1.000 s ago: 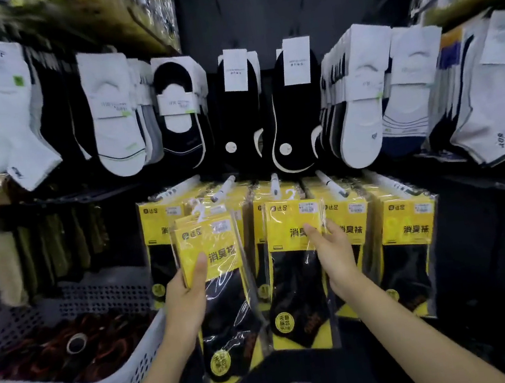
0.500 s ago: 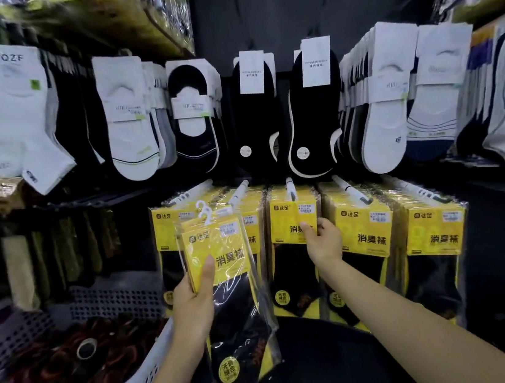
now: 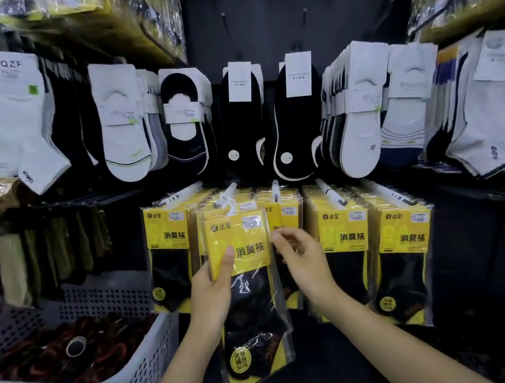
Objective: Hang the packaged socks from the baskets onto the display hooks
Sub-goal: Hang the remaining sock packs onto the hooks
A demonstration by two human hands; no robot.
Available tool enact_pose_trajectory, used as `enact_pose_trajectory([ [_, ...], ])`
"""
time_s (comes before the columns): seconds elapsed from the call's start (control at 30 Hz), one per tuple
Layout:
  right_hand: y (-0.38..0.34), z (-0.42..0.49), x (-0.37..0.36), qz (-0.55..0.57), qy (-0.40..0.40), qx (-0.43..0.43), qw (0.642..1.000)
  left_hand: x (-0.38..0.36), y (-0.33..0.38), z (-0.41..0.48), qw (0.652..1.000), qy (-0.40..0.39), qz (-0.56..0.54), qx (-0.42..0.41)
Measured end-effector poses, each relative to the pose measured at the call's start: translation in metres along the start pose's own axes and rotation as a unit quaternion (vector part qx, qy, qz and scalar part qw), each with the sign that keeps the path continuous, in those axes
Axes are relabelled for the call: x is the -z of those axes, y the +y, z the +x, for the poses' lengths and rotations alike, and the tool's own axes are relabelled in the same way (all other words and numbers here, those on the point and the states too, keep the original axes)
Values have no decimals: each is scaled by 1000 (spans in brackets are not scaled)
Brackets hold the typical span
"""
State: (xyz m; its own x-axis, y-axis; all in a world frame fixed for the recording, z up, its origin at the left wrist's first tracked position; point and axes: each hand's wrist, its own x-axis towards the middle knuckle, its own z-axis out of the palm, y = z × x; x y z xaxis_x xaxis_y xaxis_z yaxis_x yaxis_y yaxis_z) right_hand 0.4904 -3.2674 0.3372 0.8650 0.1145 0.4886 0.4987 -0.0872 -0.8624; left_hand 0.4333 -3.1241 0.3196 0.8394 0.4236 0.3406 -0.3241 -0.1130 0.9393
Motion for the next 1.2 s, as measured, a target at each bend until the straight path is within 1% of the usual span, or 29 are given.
enact_pose_trajectory([
  [0.07, -6, -8, 0, 24, -8, 3, 1000, -9, 2, -2, 1000, 2, -11, -6],
  [0.13, -11, -10, 3, 35, 1, -9, 999, -16, 4, -3, 1000, 7, -20, -2],
  [0.27, -9, -6, 13, 59, -12, -60, 996, -20, 4, -4, 1000, 16, -13, 1],
  [0.37, -1, -4, 19, 82, -12, -102, 991, -17, 1, -3, 1000, 1, 1, 2],
  [0.5, 10, 2, 30, 72, 36, -139, 987, -5, -9, 7, 1000, 28, 11, -7],
  [0.67, 17, 21, 40, 59, 102, -131, 984, 20, -14, 15, 996, 83, 32, -19],
  [0.77, 21, 37, 35, 20, 104, -110, 988, 28, -15, 16, 995, 92, 35, -19],
  [0.87, 28, 51, 23, -9, 106, -99, 989, 32, -18, 20, 995, 92, 33, -20],
  [1.03, 43, 67, 5, -26, 123, -132, 983, 34, -22, 24, 996, 77, 37, -22],
  [1.13, 48, 71, -1, -39, 127, -137, 982, 30, -22, 24, 996, 82, 29, -13],
  [1.2, 49, 71, -1, -51, 123, -131, 982, 28, -21, 23, 997, 72, 32, -12],
])
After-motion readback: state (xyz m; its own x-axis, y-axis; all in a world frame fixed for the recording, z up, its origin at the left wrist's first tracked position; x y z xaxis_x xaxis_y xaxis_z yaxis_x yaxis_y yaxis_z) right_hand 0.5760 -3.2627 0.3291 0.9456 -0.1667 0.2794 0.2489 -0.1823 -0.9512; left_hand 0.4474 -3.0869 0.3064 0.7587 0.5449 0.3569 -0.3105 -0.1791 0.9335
